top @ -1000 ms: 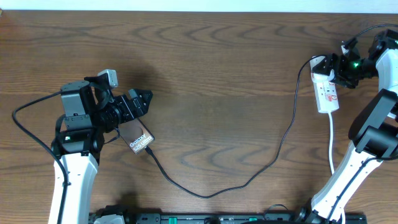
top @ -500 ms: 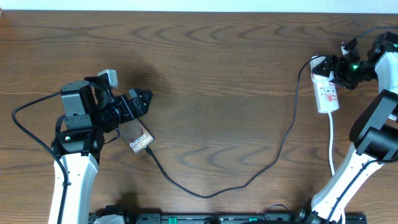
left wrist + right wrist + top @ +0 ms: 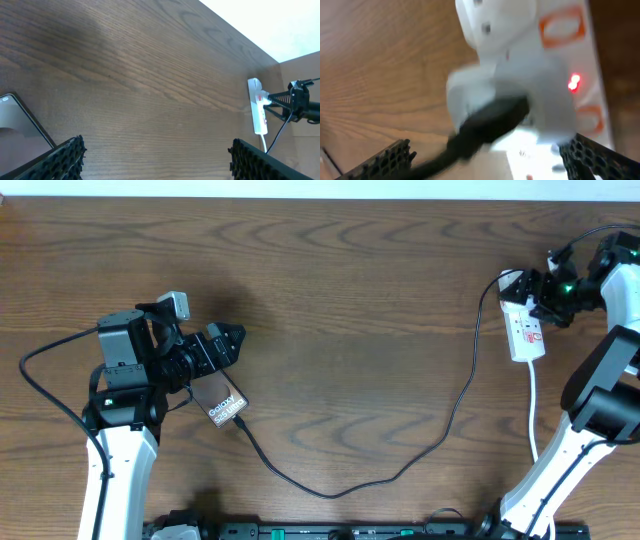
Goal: Plug charger to phone and switch on socket
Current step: 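Press the orange switch down with the right gripper, then lift the right gripper up and away from the power strip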
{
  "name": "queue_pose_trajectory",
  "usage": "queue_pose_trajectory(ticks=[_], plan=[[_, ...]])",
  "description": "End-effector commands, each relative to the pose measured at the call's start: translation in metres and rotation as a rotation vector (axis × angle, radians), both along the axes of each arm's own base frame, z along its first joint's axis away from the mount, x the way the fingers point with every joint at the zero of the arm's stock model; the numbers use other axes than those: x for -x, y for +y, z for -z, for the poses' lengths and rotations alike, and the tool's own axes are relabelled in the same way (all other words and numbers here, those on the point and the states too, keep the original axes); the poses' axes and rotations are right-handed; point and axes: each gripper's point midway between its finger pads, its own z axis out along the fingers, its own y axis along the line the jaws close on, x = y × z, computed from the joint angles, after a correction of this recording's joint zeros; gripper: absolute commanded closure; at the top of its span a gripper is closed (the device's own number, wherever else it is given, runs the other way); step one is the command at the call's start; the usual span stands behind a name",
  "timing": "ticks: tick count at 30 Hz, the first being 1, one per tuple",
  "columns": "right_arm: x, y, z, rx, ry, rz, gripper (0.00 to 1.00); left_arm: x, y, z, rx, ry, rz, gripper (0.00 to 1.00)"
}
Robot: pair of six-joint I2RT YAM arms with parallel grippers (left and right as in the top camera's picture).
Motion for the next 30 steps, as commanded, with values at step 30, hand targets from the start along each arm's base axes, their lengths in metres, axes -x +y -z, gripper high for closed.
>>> queue_pose_trajectory(ticks=[30], plan=[[0.053, -0.026, -0.153, 0.301, -0.046, 0.347, 0.01, 0.003, 0.0, 0.006, -0.008, 0.028, 0.003, 0.1]])
